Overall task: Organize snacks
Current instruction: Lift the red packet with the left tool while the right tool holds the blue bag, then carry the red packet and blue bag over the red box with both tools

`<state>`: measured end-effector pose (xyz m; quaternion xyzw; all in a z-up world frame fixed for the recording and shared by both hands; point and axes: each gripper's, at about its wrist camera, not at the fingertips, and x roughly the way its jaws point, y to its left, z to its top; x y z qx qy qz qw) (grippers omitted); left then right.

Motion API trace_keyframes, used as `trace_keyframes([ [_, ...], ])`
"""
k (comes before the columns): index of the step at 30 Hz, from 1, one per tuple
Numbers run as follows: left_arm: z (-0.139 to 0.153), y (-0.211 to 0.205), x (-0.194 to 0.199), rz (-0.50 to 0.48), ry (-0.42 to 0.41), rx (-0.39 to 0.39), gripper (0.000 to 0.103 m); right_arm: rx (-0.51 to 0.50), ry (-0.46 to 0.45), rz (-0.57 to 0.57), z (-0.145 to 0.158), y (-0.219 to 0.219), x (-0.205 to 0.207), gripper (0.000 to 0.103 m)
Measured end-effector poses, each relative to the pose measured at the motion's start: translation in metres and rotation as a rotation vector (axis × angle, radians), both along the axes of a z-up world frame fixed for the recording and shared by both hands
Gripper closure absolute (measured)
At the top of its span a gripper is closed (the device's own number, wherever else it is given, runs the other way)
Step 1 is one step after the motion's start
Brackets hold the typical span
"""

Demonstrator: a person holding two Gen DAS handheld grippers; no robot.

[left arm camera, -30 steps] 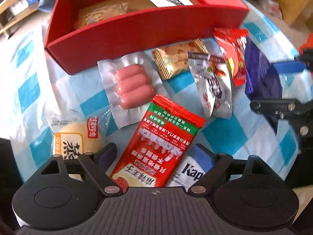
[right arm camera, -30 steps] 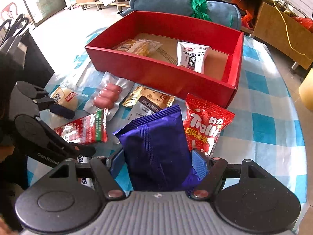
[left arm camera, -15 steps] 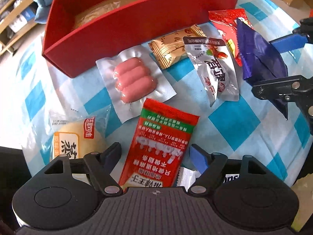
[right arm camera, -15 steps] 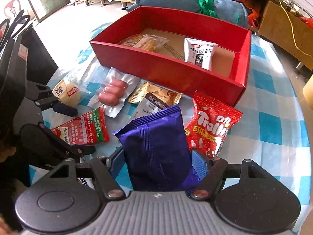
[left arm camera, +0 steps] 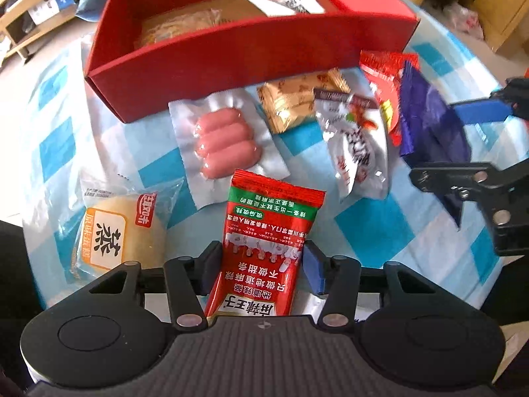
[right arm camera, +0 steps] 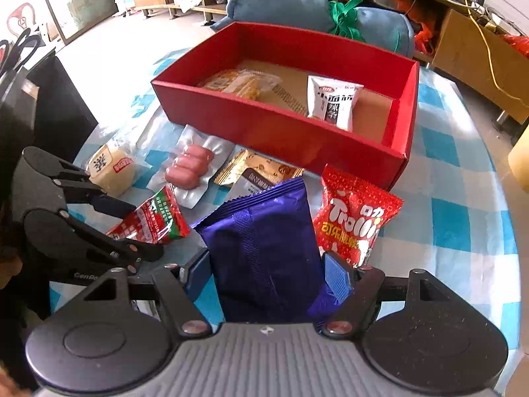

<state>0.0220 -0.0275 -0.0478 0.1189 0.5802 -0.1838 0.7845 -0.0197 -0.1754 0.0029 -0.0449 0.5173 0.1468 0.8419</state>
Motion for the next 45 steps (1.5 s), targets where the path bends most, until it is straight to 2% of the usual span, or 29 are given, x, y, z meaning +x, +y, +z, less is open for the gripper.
trace_keyframes([
  [8, 0.027, 0.008, 0.002, 0.055, -0.042, -0.09, 0.044, -0.009, -0.016, -0.012, 0.002, 0.0, 0.001, 0.036],
  [12, 0.037, 0.013, 0.008, 0.092, -0.092, -0.125, 0.045, -0.011, -0.032, -0.023, 0.006, 0.001, 0.004, 0.036],
  [22, 0.058, 0.014, 0.018, 0.145, -0.164, -0.202, 0.046, -0.022, -0.123, -0.06, 0.023, 0.003, 0.016, 0.036],
  [36, 0.084, 0.013, 0.033, 0.177, -0.244, -0.271, 0.046, -0.009, -0.228, -0.139, 0.05, -0.01, 0.03, 0.036],
  [45, 0.105, 0.003, 0.06, 0.181, -0.309, -0.291, 0.046, 0.005, -0.277, -0.161, 0.065, -0.013, 0.052, 0.036],
])
